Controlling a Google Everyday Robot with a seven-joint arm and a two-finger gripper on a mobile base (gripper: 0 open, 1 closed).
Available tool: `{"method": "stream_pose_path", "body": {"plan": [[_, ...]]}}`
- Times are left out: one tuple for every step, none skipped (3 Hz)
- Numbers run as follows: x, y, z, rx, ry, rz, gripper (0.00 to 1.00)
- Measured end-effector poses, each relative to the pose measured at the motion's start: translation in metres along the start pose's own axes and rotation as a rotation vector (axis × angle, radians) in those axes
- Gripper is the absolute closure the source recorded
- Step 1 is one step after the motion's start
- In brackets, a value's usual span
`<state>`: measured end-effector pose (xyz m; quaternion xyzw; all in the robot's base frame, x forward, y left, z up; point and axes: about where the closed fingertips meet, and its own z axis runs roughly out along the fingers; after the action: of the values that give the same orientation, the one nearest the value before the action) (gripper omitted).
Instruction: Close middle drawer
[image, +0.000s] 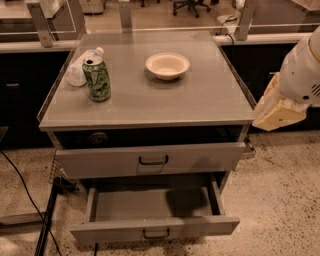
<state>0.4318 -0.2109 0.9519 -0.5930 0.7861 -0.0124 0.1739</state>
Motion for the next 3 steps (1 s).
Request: {"method": "stream_pose_path", "body": {"plan": [[0.008, 0.015, 0.037, -0.037, -0.043, 0.033, 0.90], [0.018, 0.041, 0.090, -0.102, -0.079, 0.078, 1.00], [0.031, 0.076, 0.154, -0.203, -0.087, 0.121, 1.00]]}}
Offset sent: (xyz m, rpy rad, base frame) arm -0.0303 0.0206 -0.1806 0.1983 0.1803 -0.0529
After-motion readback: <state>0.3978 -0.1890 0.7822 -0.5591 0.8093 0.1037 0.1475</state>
